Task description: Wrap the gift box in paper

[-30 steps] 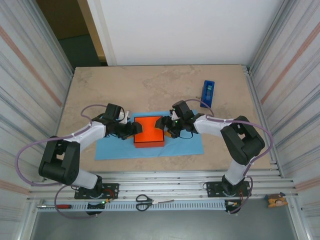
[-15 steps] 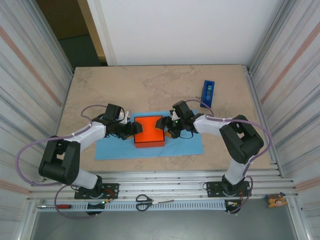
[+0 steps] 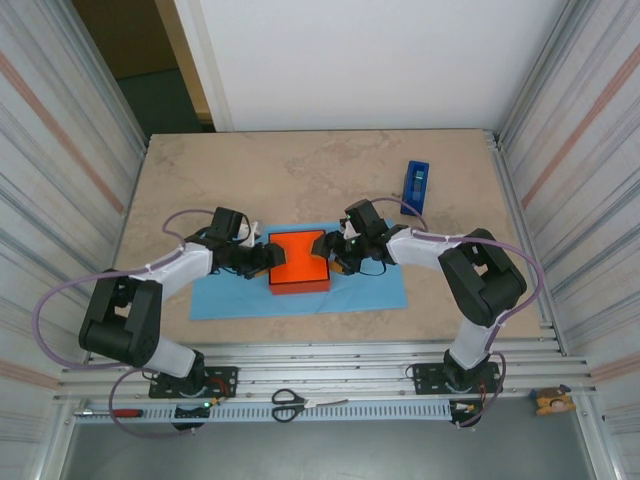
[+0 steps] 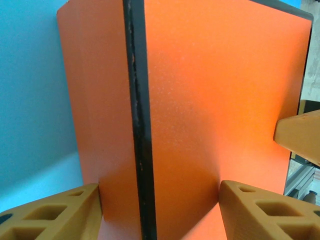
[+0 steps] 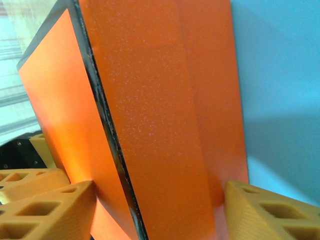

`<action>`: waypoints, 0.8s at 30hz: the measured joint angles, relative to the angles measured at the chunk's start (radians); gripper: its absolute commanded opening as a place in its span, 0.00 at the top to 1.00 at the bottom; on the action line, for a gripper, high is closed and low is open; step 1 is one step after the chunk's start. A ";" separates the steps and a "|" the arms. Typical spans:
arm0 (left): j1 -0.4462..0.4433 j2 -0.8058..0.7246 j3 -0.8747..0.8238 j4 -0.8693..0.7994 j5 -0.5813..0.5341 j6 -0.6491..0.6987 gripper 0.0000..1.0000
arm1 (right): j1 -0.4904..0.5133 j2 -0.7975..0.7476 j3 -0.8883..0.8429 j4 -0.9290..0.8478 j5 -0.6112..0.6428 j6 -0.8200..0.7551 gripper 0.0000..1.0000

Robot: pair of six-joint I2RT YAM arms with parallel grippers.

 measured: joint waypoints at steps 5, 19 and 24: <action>0.000 0.002 0.000 0.004 0.001 0.000 0.36 | 0.000 0.000 0.000 0.000 0.002 -0.003 0.32; 0.001 0.013 0.013 -0.004 0.003 0.000 0.36 | 0.001 0.000 0.000 0.002 0.005 0.004 0.38; 0.001 0.013 0.013 -0.005 0.002 0.000 0.34 | 0.001 -0.002 0.000 0.002 0.007 0.008 0.34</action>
